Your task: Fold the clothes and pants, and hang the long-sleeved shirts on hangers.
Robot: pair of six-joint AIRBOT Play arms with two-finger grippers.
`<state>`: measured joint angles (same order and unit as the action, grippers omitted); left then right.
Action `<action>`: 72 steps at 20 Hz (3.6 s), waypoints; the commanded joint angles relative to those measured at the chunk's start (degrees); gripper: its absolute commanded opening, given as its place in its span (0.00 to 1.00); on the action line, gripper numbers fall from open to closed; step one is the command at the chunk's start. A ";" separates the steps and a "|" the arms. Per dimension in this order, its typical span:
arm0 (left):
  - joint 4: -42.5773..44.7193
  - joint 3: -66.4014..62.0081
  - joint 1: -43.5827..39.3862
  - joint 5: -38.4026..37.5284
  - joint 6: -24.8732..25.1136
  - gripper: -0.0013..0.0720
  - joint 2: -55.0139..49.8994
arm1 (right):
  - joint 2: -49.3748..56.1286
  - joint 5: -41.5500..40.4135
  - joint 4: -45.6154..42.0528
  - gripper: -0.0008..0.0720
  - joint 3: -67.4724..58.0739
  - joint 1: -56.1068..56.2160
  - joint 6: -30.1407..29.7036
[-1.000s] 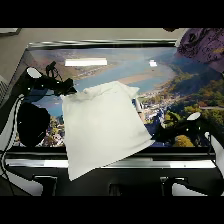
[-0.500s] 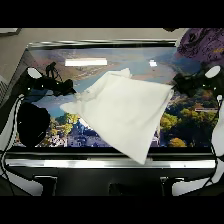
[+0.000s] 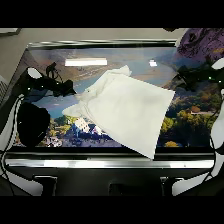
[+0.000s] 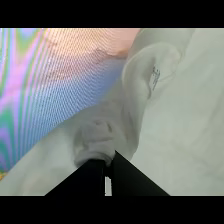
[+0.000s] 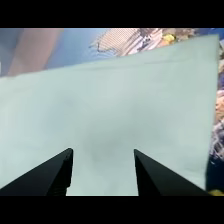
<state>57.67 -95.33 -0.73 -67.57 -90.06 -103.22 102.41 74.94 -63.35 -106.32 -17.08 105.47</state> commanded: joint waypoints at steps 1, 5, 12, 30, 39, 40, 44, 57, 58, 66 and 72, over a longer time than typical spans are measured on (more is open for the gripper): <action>0.02 0.02 0.04 -1.36 0.00 0.04 0.02 | -4.70 16.28 -3.54 0.63 1.66 -4.74 -12.37; 0.02 0.02 0.04 -1.55 0.00 0.04 0.02 | -18.75 11.58 -1.20 0.64 27.45 -7.56 -16.92; 0.02 0.02 0.04 -2.05 0.00 0.04 0.02 | -40.59 0.09 8.85 0.60 76.48 -7.30 -21.29; 0.02 0.02 0.04 -1.88 0.00 0.04 0.02 | -42.88 -10.75 16.85 0.58 90.16 -7.30 -19.37; -0.07 -0.15 0.33 -1.90 -0.66 0.04 0.74 | -42.88 -12.22 32.48 0.04 90.47 -7.30 -27.39; -0.13 -0.96 0.57 -2.08 -0.79 0.04 1.22 | -42.88 -11.30 35.41 0.04 88.67 -7.30 -28.65; -0.24 -7.76 2.47 -1.84 -1.53 0.04 5.31 | -42.86 -11.06 38.32 0.04 71.67 -7.28 -27.69; 11.98 -20.68 4.57 7.91 -9.97 0.04 45.38 | -46.34 -13.75 20.59 0.04 -13.88 0.81 -15.17; 14.80 -20.57 4.57 7.91 -12.31 0.04 48.15 | -48.43 -14.08 18.51 0.04 -14.29 0.81 -13.99; 15.04 -14.03 4.04 8.33 -16.41 0.04 48.48 | -44.24 -8.68 11.23 0.04 -7.96 0.92 -5.73; 14.64 0.66 -6.14 14.78 -17.14 0.04 27.54 | -16.72 -5.68 8.92 0.04 1.05 8.07 -5.77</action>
<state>72.97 -100.40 -2.94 -56.69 -106.74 -66.52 73.69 68.05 -52.64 -108.42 -13.04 99.11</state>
